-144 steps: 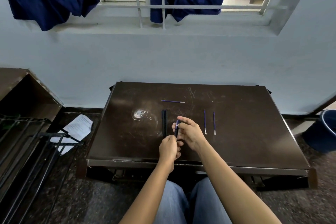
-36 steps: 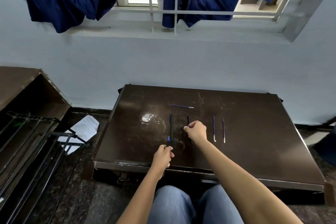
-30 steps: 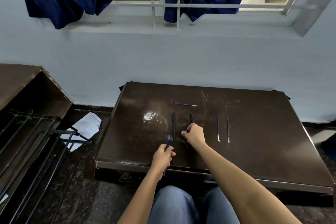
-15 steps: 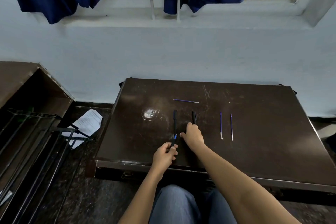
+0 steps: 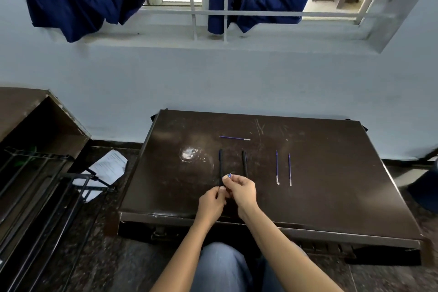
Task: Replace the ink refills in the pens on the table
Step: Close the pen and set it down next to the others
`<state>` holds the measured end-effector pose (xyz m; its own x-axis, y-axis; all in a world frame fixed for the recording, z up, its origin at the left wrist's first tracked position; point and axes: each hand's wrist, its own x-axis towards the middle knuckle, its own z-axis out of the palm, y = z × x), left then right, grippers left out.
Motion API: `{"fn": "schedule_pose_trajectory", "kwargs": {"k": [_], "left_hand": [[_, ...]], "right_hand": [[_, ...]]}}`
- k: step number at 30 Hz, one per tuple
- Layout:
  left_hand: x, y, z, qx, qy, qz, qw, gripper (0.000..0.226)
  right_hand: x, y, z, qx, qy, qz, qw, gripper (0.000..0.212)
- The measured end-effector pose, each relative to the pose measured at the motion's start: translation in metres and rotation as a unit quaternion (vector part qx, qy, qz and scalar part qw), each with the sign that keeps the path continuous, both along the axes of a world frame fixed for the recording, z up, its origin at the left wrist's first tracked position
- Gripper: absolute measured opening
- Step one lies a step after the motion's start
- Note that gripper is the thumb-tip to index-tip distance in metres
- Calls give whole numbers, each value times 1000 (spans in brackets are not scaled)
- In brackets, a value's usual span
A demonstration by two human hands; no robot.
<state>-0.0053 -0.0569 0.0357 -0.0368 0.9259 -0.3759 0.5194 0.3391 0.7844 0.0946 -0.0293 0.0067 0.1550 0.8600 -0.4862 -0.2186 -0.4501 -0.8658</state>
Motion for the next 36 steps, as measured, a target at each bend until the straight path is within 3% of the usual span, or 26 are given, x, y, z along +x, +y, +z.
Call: {"fn": "schedule_pose_trajectory", "kwargs": {"k": [6,8,14,21,24,29,33,36], "left_hand": [[9,-6,14,-4,-22,11,1000,35],[13,-7,25,-52,-103,34,993,34],[11,-14,46,-211,-373,79,900,41],[4,-26,55,-237,-454,39,858,43],[9,-29,62,-199,-421,24,885,43],[22,-32,69,-69,-203,6,977,36],[30,-38,73,-52,-133,-13,990,33],[30,-40,77,-77,-182,-17,980,32]], "right_hand": [[12,-4,22,-20,34,19,999,6],[17,-7,32,-9,55,26,998,9],[27,-20,58,58,121,53,989,13],[29,-38,69,123,149,66,979,14],[33,-41,76,127,153,73,977,17],[41,-47,82,126,90,71,985,13],[45,-51,83,107,58,39,992,6],[47,-53,91,118,76,53,989,8]]}}
